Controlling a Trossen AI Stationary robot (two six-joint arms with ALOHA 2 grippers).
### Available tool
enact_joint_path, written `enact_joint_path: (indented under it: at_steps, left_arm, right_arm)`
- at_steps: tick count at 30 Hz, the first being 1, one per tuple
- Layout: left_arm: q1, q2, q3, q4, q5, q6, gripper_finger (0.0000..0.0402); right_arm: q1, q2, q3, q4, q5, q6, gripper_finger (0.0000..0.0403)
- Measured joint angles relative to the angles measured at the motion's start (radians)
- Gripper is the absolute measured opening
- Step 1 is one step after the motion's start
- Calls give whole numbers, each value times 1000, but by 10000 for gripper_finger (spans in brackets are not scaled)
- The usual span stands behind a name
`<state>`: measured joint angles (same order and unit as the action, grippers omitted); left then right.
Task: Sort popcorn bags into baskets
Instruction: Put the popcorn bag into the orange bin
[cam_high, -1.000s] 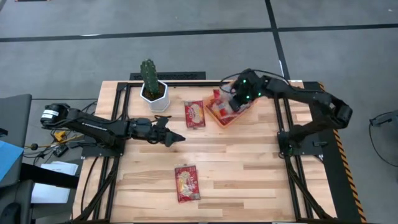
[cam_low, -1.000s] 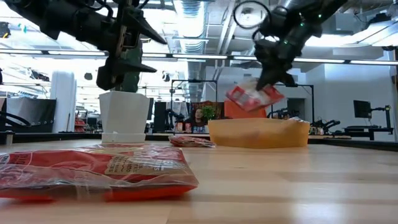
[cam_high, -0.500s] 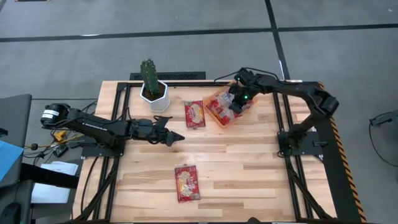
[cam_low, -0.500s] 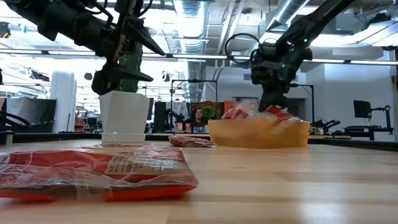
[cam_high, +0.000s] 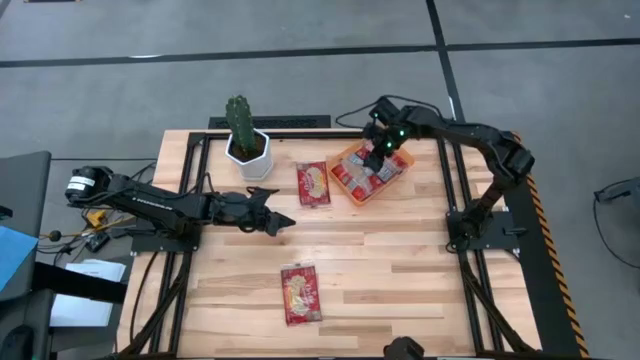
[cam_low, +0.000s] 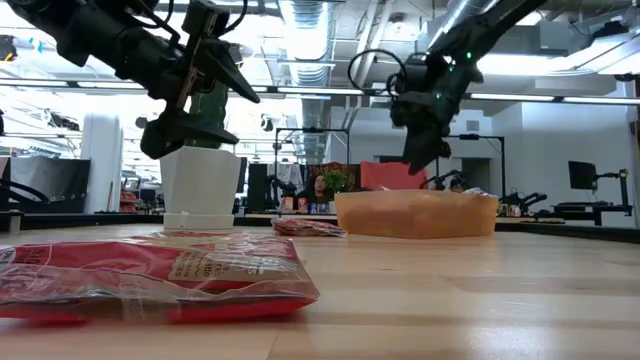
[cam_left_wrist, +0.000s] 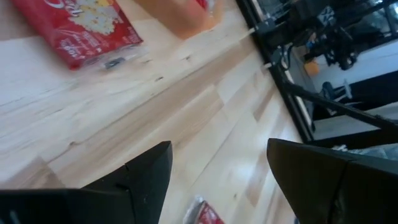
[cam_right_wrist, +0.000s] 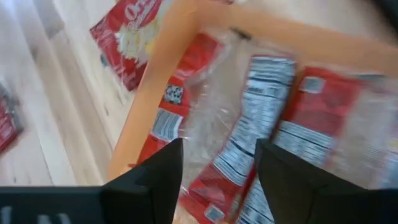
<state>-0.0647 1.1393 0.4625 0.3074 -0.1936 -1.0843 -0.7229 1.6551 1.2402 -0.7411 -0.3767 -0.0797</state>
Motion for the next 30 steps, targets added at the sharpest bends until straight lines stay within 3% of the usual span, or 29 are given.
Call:
enact_joint_path:
  at_steps: [8, 12, 18, 24, 30]
  left_arm:
    - [26, 10, 0, -8, -225, 91, 252]
    - [86, 58, -1, 13, -248, 182, 241]
    - [158, 214, 24, 152, -174, 295, 162]
    - [167, 368, 140, 148, -169, 474, 21]
    - [167, 492, 294, -26, -280, 645, 6]
  right_arm:
    - [45, -97, 65, -70, 43, 123, 212]
    - [86, -156, 65, -84, 103, 215, 193]
    - [170, -223, 65, -108, 147, 240, 164]
    - [243, -273, 65, -157, 247, 299, 137]
    - [307, -309, 65, -170, 265, 345, 114]
